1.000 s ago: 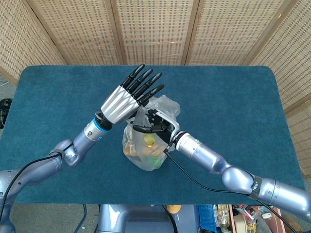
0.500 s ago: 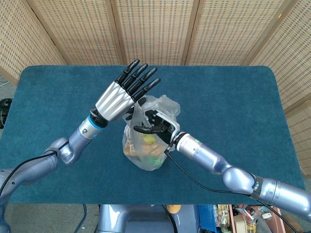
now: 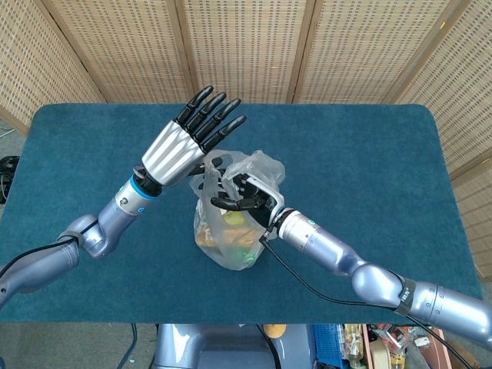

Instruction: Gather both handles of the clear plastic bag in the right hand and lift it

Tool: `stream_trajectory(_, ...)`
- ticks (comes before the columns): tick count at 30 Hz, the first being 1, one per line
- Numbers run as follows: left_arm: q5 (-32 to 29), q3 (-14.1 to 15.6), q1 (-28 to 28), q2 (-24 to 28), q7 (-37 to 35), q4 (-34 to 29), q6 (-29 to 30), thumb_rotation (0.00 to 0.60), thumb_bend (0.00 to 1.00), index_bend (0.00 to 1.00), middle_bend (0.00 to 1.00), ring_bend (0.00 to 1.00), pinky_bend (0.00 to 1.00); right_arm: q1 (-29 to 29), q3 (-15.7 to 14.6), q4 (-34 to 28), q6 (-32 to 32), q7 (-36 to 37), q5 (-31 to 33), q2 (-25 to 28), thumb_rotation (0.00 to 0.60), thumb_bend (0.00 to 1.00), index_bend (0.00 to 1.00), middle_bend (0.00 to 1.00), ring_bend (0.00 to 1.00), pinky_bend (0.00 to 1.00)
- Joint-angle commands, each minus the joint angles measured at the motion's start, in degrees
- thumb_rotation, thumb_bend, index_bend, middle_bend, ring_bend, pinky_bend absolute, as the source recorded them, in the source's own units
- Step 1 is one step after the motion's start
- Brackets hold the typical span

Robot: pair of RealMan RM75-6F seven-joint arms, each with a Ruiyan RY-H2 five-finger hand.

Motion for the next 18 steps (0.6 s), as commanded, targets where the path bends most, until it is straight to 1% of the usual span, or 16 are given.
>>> stream_trajectory(1,-0.5,-0.2,0.3,0.4,-0.2,-0.7,-0.4,0.600,0.10,0.00,0.00,0.00,0.03,0.1,-0.1,-0.1,0.1,0.0,0.0,0.0,0.600,0.28,0.32,0.35,0.09,0.14)
stream_trajectory(7,-1.0,-0.8,0.5,0.3,0.0,-1.2,0.1,0.600,0.10,0.00,0.00,0.00,0.03,0.8,-0.9,0.0,0.8,-0.4,0.3,-0.3,0.600,0.28,0.32,0.35,0.09,0.14)
stream_trajectory(18,-1.7,-1.3,-0.2,-0.7,1.2,-1.5,-1.2,0.600,0.10,0.00,0.00,0.00,0.04,2.7,-1.5,0.3,1.9,-0.7,1.1,-1.2,0.600,0.28,0.32,0.35,0.09,0.14)
